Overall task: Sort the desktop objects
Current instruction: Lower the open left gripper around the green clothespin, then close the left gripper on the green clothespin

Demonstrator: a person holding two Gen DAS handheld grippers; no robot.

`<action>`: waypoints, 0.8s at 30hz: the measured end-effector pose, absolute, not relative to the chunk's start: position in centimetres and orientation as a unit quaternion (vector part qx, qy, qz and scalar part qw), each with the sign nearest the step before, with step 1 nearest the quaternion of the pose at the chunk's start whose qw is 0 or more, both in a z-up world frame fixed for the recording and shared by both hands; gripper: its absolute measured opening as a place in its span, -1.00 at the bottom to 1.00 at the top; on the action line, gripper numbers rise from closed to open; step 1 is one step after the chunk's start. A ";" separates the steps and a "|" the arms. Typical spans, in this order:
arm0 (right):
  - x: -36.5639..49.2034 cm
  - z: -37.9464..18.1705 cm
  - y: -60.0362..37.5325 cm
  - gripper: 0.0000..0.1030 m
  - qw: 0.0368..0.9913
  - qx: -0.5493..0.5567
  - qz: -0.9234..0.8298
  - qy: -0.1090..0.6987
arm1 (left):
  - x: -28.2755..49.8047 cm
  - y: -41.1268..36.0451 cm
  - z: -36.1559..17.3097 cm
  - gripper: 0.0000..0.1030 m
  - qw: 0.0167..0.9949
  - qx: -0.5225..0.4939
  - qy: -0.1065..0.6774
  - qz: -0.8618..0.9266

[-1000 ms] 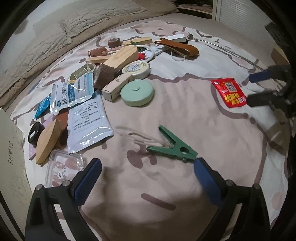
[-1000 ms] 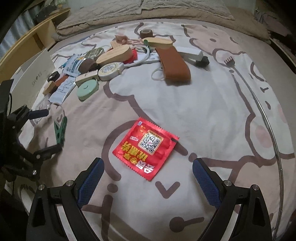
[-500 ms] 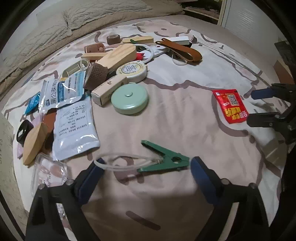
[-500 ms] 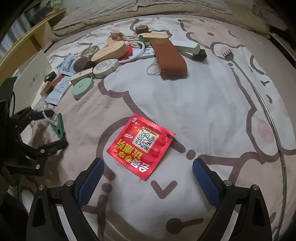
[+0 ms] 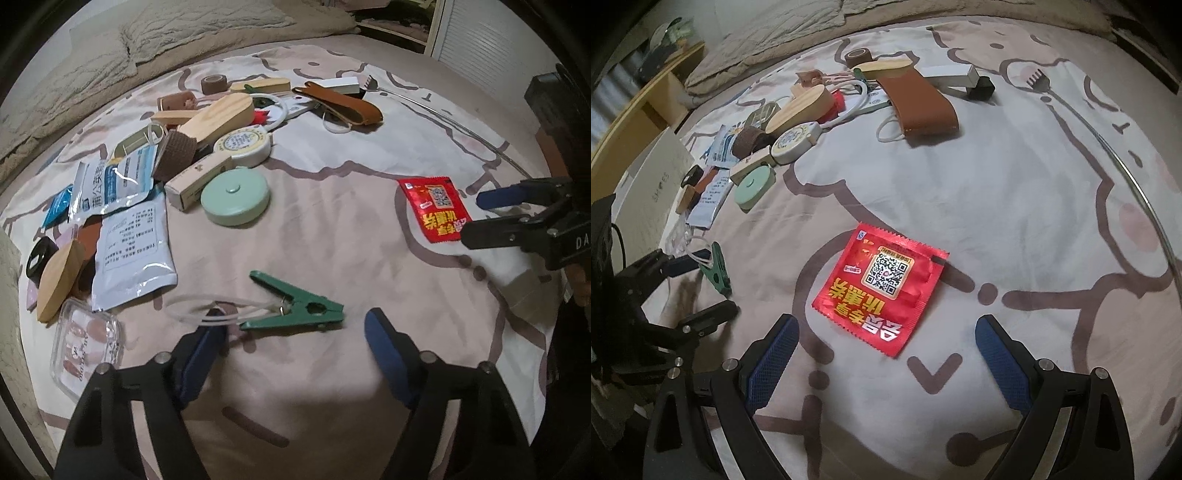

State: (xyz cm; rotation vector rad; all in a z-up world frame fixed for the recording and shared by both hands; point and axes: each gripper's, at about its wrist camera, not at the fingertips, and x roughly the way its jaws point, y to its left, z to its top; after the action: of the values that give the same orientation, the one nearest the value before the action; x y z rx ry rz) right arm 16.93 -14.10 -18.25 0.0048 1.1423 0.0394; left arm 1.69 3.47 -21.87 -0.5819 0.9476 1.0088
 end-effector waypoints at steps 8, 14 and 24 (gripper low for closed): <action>17.7 -18.7 -14.0 0.86 0.848 0.058 0.011 0.527 | 1.5 3.5 -21.8 0.17 0.725 -0.267 0.421 0.474; 18.4 -19.2 -13.3 0.87 0.850 0.058 -0.012 0.524 | 1.9 3.2 -21.7 0.03 0.726 -0.254 0.426 0.476; 18.8 -19.2 -10.8 0.87 0.858 0.026 0.066 0.509 | 2.0 3.1 -21.6 0.03 0.727 -0.260 0.425 0.473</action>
State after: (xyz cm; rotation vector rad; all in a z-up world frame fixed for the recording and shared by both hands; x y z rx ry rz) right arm 18.77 -10.85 -19.25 0.0549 1.0690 0.1396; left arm 2.00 3.10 -21.63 -0.5728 0.9366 1.0437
